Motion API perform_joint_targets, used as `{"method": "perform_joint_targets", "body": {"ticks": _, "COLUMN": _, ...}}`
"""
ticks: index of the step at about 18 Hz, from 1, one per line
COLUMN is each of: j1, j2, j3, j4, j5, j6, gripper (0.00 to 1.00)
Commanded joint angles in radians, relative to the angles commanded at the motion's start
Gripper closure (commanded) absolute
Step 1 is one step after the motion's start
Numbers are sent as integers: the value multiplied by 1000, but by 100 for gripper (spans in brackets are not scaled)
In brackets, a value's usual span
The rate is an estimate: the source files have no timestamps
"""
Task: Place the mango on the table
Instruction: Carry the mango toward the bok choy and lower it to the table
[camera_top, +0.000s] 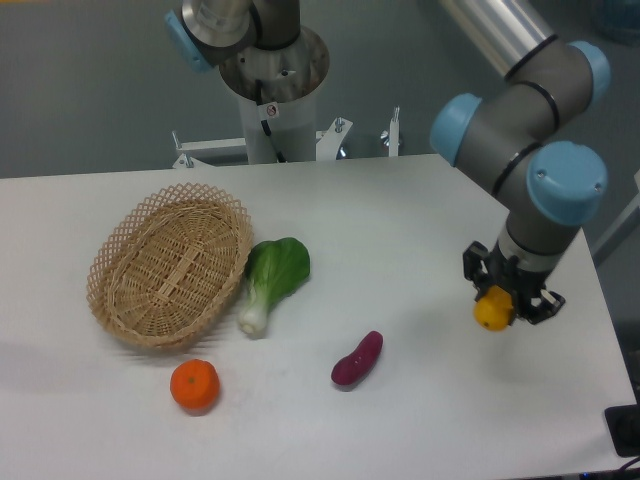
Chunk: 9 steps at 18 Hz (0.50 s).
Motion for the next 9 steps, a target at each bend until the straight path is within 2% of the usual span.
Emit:
{"method": "perform_joint_targets", "body": {"ticks": 1, "j1": -5, "j2": 20, "j3": -51, "j4": 34, "j5": 0, "j6": 9, "gripper": 74}}
{"method": "perform_joint_targets", "body": {"ticks": 4, "j1": -21, "j2": 63, "j3": -230, "j4": 231, "j5": 0, "j6": 18, "gripper": 74}}
{"method": "perform_joint_targets", "body": {"ticks": 5, "j1": -38, "j2": 69, "j3": -259, "j4": 267, "j5": 0, "j6": 19, "gripper": 74}}
{"method": "perform_joint_targets", "body": {"ticks": 9, "j1": -93, "j2": 95, "j3": -304, "j4": 270, "j5": 3, "j6": 15, "gripper": 73}}
